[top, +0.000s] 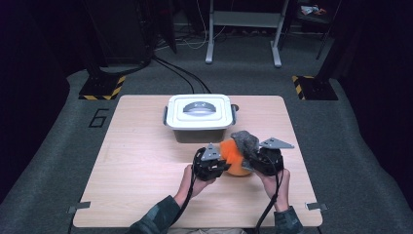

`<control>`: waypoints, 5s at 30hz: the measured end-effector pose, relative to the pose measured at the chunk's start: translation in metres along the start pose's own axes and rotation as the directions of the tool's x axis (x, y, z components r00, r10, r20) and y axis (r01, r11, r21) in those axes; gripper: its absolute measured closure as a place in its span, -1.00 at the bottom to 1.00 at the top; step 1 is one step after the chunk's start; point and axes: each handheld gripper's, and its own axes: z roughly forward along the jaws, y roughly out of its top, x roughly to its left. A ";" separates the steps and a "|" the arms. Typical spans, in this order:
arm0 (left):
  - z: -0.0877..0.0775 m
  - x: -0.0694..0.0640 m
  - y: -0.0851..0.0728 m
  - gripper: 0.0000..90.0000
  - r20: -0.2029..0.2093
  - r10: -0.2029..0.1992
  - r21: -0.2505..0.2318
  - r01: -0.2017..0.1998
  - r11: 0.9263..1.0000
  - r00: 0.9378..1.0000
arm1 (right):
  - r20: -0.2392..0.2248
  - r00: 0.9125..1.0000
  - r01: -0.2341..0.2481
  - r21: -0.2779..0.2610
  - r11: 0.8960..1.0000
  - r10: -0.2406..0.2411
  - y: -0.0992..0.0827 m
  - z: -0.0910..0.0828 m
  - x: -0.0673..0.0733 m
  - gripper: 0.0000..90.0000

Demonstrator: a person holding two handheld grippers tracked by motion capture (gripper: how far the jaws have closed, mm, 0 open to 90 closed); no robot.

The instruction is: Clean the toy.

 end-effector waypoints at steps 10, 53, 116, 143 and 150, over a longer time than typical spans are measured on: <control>0.001 0.000 -0.001 0.87 0.006 0.008 0.002 -0.008 1.000 1.000 | 0.046 0.998 0.048 0.055 0.997 -0.051 -0.005 0.019 0.004 0.60; 0.010 0.008 -0.006 0.70 -0.063 0.023 0.029 -0.021 0.999 0.998 | 0.143 0.986 -0.107 0.168 0.980 0.084 -0.057 0.030 -0.058 0.63; -0.002 0.005 -0.022 0.22 -0.202 0.123 0.112 -0.102 0.988 0.972 | 0.108 0.994 -0.001 0.092 0.996 -0.009 -0.024 0.022 -0.022 0.62; -0.005 0.002 -0.001 0.79 -0.088 0.058 0.015 -0.057 0.998 0.994 | 0.016 0.998 0.063 0.023 0.998 -0.064 0.006 -0.008 0.007 0.61; -0.001 0.003 -0.003 0.78 -0.072 0.037 0.022 -0.035 0.999 0.997 | -0.006 0.995 0.104 0.081 0.991 -0.104 0.010 0.016 0.020 0.58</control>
